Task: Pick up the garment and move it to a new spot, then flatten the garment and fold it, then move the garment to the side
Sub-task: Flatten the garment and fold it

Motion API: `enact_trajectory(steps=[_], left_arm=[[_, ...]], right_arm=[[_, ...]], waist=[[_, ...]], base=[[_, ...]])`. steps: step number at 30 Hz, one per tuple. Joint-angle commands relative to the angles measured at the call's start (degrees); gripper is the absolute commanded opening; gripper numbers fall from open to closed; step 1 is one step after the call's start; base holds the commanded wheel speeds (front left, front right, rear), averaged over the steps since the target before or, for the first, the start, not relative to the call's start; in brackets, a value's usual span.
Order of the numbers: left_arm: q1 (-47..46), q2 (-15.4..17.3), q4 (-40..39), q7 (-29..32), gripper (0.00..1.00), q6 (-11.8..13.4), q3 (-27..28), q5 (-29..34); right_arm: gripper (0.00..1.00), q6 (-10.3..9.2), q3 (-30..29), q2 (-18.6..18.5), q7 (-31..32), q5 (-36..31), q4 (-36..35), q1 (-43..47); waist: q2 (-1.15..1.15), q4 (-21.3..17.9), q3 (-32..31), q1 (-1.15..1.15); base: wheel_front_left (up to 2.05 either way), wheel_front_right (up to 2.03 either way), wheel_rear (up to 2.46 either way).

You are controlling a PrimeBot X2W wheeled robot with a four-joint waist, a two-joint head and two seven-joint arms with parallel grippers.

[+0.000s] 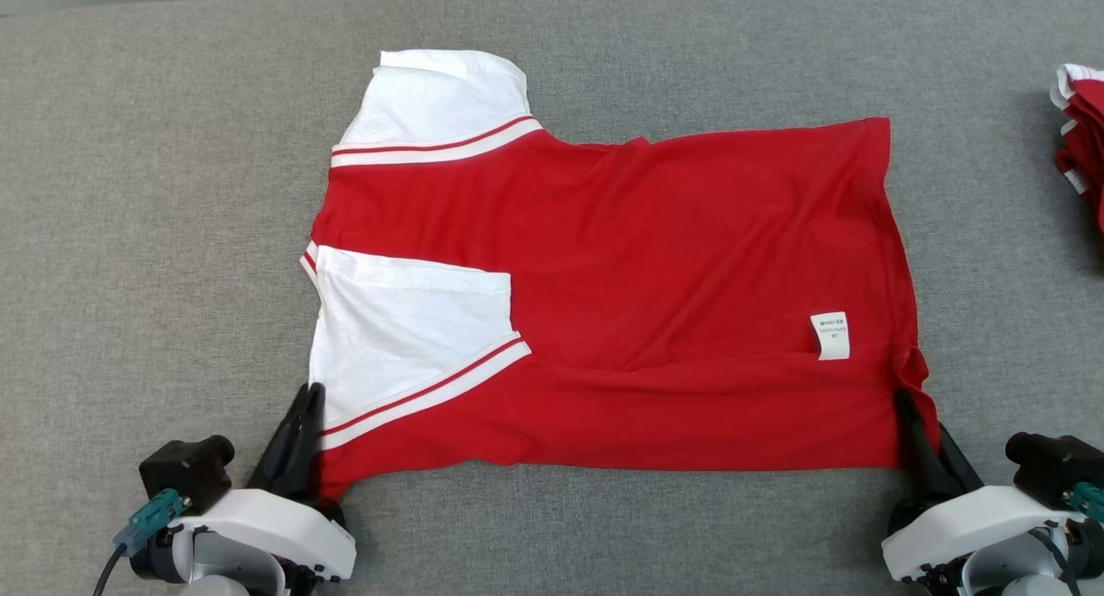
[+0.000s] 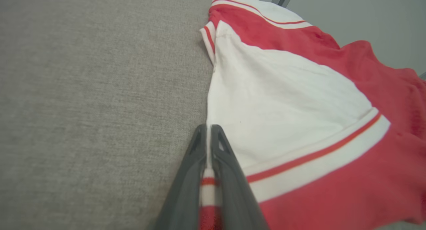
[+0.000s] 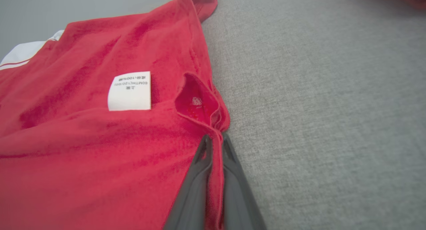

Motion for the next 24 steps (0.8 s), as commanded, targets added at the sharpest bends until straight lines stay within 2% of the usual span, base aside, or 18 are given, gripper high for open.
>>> enact_trajectory(steps=[1, 11, 19, 24], left_arm=[[0.13, 0.03, 0.73, 1.18, 0.00, -0.36, -0.96, 0.00], [3.02, 1.50, -4.59, 3.46, 0.00, 1.13, -1.35, 0.24], [10.44, 2.68, -11.47, 6.40, 0.00, 3.76, -1.17, -0.36], [15.13, 2.98, -14.93, 8.33, 0.00, 5.33, -1.20, -1.03]], right_arm=[[0.00, -0.03, 0.37, -0.32, 0.81, 0.70, 1.45, 0.35], [0.00, -0.03, 0.75, -2.83, 2.76, 2.50, -2.16, 3.26], [0.00, -0.02, -0.43, -4.59, 6.56, 3.15, -6.83, 9.69], [0.00, -0.02, -2.55, -4.19, 8.08, 4.37, -7.96, 13.70]], waist=[[0.00, -0.11, -0.27, 0.00], [0.00, -0.02, -3.31, 0.00], [0.00, 0.24, -7.65, 0.00], [0.00, 0.51, -10.34, 0.00]], base=[[0.00, 0.00, 0.00], [0.00, 0.00, 0.00], [0.00, 0.00, 0.00], [0.00, 0.00, 0.00]])
